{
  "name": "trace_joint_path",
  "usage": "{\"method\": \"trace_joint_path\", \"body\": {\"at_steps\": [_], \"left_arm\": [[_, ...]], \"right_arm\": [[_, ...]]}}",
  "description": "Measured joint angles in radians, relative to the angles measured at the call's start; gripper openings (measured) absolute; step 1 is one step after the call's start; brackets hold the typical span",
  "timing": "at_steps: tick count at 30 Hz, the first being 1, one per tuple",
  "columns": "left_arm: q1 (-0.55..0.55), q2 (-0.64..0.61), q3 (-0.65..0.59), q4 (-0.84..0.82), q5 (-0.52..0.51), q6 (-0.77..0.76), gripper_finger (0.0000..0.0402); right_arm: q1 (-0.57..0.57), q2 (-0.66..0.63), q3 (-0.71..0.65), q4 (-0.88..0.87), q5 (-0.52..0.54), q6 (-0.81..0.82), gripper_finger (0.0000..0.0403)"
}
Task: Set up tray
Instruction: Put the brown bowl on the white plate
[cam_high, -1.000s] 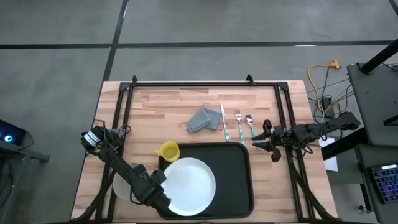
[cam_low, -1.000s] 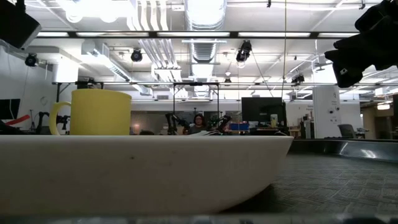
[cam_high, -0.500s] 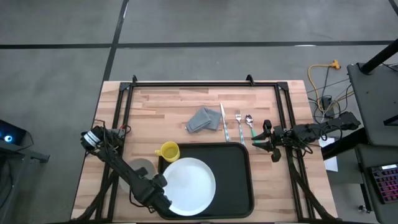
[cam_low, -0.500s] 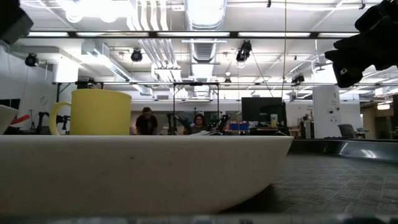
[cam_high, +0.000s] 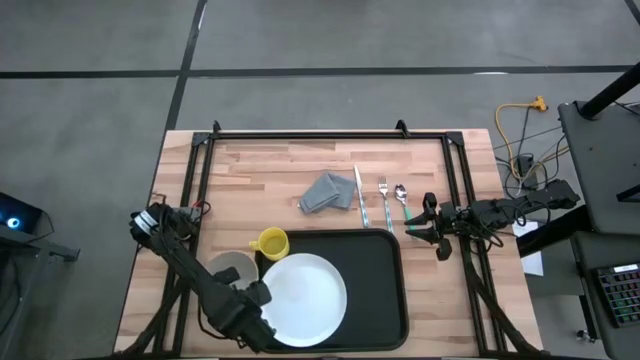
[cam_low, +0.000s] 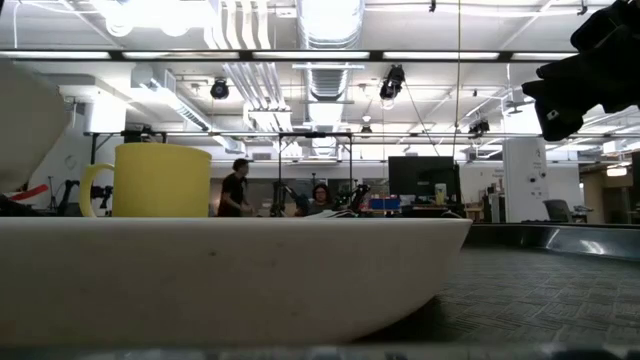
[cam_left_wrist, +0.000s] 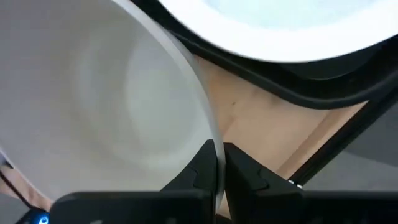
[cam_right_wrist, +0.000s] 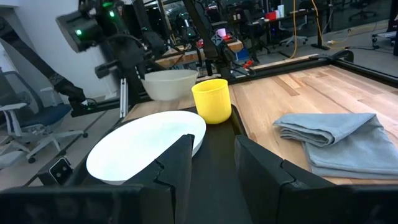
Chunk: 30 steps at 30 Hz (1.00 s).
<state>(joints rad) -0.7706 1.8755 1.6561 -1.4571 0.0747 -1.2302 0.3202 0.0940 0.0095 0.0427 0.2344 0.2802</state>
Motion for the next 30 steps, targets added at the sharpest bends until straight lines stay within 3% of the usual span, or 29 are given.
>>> {"method": "trace_joint_path", "body": {"at_steps": [9,22,30], "left_arm": [[-0.021,0.001,0.098,0.001,-0.084,0.151,0.0000],[-0.030,0.085,0.095,0.088,-0.097,0.420,0.0000],[-0.029,0.094,0.096,0.115,-0.123,0.499,0.0000]], "right_arm": [[0.000,0.000,0.000,0.000,0.000,0.000,0.0112],[0.000,0.000,0.000,0.000,0.000,0.000,0.0112],[0.000,0.000,0.000,0.000,0.000,0.000,0.0112]]}}
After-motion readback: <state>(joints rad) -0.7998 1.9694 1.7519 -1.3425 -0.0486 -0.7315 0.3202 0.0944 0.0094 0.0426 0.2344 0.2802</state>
